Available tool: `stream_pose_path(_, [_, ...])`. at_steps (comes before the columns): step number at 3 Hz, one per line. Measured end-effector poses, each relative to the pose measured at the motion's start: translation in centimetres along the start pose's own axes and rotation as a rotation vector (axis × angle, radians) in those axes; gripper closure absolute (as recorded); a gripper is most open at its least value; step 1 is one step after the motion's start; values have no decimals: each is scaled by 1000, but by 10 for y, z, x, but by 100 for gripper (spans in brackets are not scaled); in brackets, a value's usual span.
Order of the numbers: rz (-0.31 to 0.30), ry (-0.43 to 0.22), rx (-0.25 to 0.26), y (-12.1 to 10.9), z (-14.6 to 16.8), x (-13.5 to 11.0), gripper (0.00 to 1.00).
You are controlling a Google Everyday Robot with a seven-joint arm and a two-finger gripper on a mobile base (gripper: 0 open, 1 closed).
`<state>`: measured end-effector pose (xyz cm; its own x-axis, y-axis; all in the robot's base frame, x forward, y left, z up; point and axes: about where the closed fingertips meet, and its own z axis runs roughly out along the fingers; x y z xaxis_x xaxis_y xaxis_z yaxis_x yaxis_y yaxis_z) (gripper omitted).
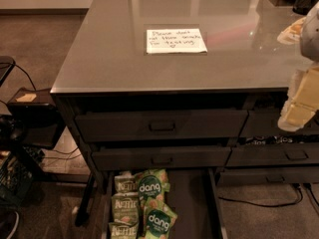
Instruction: Pick green rice chip bag from bottom drawer and place on counter
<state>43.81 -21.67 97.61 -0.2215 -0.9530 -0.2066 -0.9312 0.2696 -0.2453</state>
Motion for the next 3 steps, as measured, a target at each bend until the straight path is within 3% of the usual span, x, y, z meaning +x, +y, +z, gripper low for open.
stream_pose_path(2, [12,-21,-5,6,10,1,0])
stream_pose_path(3, [52,-75,-29,27,41,3,0])
